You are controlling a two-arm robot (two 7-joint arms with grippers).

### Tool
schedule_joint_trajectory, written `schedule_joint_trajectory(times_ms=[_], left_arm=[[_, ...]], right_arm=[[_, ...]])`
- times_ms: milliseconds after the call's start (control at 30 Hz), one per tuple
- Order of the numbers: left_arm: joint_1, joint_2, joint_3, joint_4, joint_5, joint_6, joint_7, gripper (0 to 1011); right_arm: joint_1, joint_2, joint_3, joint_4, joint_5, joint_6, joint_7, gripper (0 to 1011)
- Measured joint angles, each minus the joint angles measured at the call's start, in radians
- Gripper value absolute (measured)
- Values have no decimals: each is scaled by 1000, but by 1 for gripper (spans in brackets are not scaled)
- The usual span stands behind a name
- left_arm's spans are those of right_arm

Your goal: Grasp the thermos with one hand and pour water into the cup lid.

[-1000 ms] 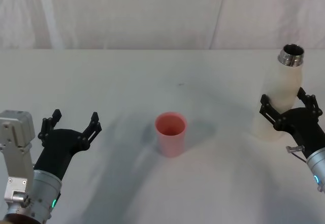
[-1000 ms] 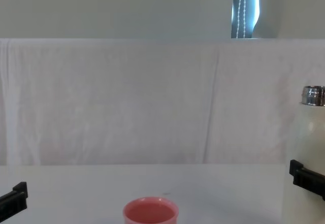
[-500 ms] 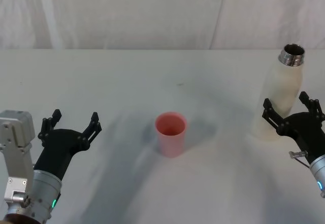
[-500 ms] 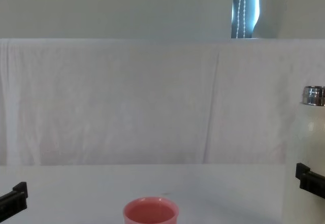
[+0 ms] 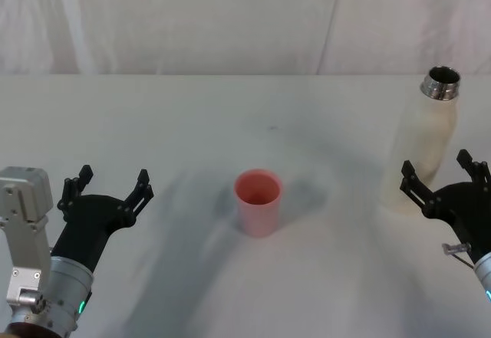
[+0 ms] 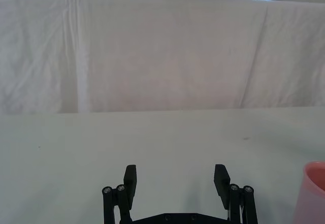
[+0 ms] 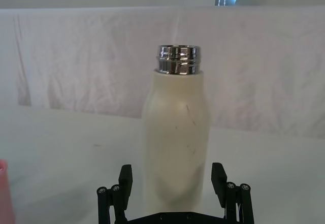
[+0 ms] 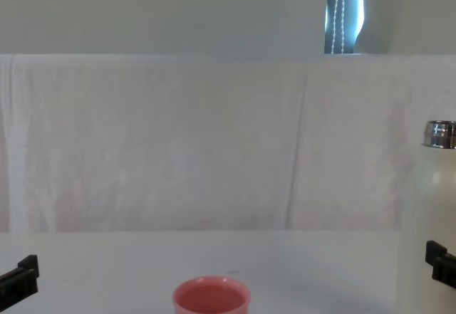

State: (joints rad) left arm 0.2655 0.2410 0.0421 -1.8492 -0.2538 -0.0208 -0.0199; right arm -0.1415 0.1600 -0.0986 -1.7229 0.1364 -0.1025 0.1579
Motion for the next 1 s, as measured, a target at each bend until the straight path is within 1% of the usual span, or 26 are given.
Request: schedule_joint_trajectory(times_ms=[167,400,733,1000], left_arm=[[0,0,0,0,0,0,0,1001],[0,0,0,0,0,0,0,1001],[0,0,0,0,0,0,0,1001],[0,0,0,0,0,0,0,1001]], right_arm=[[-22,2,-8,-12,-7,-6,3,1003],[-48,-9,-34,-16,-17,-19,6,1003],[-45,-26,-66,2,-25,-38,9,1003],[-38,-32,-80,14,-27,-45,13,1003]])
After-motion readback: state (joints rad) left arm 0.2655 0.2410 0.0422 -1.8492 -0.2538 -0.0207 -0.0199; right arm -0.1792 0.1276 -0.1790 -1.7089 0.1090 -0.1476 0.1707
